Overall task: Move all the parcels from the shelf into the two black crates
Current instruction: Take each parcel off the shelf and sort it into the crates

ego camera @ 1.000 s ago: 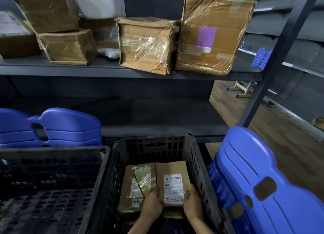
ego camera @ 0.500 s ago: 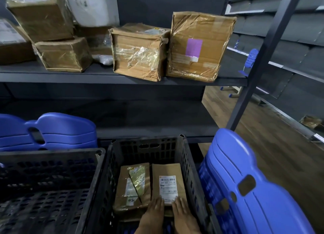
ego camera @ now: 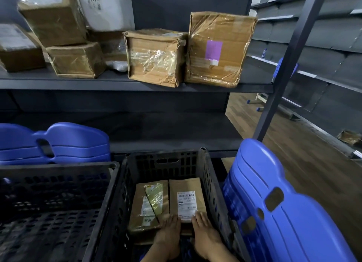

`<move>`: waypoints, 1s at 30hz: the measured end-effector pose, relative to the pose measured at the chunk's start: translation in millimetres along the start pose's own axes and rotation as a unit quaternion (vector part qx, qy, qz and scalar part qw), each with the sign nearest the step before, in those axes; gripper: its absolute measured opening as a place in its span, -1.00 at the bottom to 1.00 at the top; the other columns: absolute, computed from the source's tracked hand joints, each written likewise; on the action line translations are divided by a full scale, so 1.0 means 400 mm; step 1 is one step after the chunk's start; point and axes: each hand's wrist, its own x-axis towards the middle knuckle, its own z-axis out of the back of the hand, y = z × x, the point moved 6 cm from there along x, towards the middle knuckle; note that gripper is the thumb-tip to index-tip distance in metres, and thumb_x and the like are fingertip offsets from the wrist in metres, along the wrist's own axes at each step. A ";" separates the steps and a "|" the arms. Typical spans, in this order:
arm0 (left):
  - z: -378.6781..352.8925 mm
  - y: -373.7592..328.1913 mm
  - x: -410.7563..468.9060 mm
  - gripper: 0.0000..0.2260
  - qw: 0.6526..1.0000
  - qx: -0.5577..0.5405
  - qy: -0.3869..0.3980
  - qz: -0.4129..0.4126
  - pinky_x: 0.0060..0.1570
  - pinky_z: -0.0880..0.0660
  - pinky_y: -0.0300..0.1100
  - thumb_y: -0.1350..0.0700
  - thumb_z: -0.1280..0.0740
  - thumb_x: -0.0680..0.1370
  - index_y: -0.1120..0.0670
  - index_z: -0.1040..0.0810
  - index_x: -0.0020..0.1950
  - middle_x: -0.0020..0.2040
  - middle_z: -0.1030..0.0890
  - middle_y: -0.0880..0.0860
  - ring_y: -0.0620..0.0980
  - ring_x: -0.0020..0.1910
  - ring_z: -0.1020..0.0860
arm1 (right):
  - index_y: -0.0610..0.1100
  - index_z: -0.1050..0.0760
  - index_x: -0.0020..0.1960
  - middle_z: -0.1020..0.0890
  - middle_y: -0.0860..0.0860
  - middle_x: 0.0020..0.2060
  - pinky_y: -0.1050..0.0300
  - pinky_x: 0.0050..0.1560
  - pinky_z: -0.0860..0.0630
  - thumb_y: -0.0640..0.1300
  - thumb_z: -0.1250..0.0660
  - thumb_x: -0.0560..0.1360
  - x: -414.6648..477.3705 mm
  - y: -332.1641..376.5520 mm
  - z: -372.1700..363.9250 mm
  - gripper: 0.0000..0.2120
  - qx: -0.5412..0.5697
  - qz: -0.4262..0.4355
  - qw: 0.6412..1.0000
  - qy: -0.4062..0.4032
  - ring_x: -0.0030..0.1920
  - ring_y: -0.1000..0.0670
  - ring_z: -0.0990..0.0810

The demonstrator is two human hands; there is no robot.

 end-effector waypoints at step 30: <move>1.206 0.019 -0.300 -0.59 0.953 -0.027 -0.299 -0.028 0.05 -0.46 -0.02 -0.12 -0.19 0.56 0.08 -0.39 0.32 0.27 -0.50 0.07 0.13 0.28 -0.43 | -0.13 -0.19 0.49 -0.29 -0.02 0.46 0.01 0.24 -0.41 0.04 -0.10 0.61 -0.429 0.030 1.186 -0.50 0.093 0.002 0.907 -0.410 0.43 -0.05 -0.28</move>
